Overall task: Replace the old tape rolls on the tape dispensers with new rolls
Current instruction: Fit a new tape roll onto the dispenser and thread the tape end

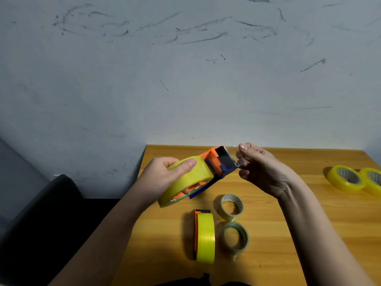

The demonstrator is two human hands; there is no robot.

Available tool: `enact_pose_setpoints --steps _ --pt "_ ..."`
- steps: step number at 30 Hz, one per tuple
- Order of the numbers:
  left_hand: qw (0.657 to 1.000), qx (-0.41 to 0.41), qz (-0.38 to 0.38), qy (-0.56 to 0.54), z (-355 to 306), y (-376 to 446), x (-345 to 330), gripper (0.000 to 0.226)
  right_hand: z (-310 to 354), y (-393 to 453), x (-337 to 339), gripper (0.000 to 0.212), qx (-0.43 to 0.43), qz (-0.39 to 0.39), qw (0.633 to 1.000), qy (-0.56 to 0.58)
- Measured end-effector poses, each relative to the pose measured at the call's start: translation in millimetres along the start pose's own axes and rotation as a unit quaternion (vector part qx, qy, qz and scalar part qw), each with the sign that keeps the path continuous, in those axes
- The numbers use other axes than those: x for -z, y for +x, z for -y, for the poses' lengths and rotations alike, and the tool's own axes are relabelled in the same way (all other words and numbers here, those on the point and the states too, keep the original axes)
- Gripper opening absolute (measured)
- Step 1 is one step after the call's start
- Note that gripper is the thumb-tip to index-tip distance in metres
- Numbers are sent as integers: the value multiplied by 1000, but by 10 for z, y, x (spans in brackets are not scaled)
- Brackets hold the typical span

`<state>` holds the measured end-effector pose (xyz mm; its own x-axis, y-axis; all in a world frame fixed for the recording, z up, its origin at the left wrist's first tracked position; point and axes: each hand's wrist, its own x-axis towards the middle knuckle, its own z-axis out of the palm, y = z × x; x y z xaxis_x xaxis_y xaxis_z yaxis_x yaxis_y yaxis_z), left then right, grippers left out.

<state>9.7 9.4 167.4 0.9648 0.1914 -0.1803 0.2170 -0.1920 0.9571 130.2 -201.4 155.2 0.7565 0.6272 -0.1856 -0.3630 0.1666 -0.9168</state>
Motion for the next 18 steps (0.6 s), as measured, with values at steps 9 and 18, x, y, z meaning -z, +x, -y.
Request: enact_pose_setpoints --steps 9,18 --pt "1000 -1 13 -14 -39 14 -17 57 32 4 111 44 28 15 998 -47" --pt "1000 -19 -10 1 4 39 -75 57 44 -87 -87 19 110 -121 977 -136"
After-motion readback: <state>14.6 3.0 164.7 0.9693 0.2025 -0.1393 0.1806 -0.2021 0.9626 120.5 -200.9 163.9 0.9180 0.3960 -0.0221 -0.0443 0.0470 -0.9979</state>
